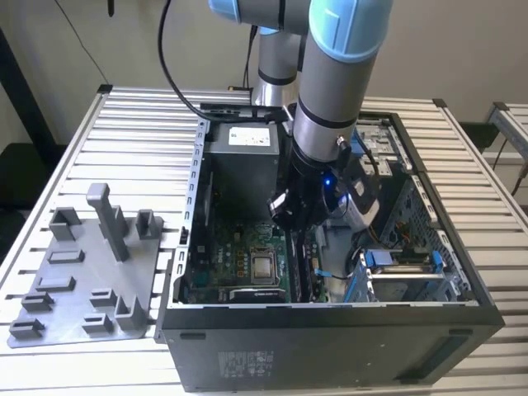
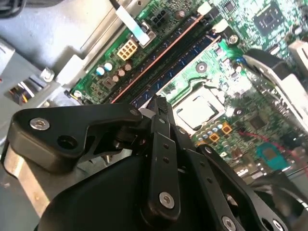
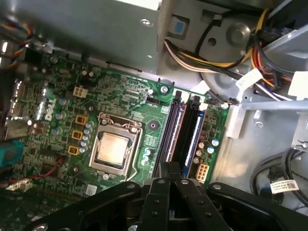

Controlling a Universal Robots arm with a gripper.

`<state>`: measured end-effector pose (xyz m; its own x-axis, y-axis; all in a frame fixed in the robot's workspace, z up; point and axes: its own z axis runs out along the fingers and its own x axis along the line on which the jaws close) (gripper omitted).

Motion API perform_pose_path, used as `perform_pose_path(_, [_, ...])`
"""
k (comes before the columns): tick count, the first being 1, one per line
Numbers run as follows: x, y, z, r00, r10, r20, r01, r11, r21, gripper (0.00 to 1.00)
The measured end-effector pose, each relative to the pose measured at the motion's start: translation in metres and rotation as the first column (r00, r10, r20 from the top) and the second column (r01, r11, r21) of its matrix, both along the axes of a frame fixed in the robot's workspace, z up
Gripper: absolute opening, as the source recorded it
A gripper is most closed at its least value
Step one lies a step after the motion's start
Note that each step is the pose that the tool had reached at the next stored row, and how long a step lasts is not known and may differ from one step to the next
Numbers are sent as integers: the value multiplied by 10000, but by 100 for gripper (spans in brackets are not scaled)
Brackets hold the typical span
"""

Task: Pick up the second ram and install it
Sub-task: 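Press down the second ram until it locks into place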

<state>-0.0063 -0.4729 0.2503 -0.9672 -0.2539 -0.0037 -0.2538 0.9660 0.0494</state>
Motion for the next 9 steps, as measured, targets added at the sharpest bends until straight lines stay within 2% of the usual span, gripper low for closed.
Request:
perform_pose_path(4, [0,0,0,9979,646,2,-646,9979,24,11])
perform_pose_path(9, [-3,0,25,9951,993,6,-993,9950,60,11])
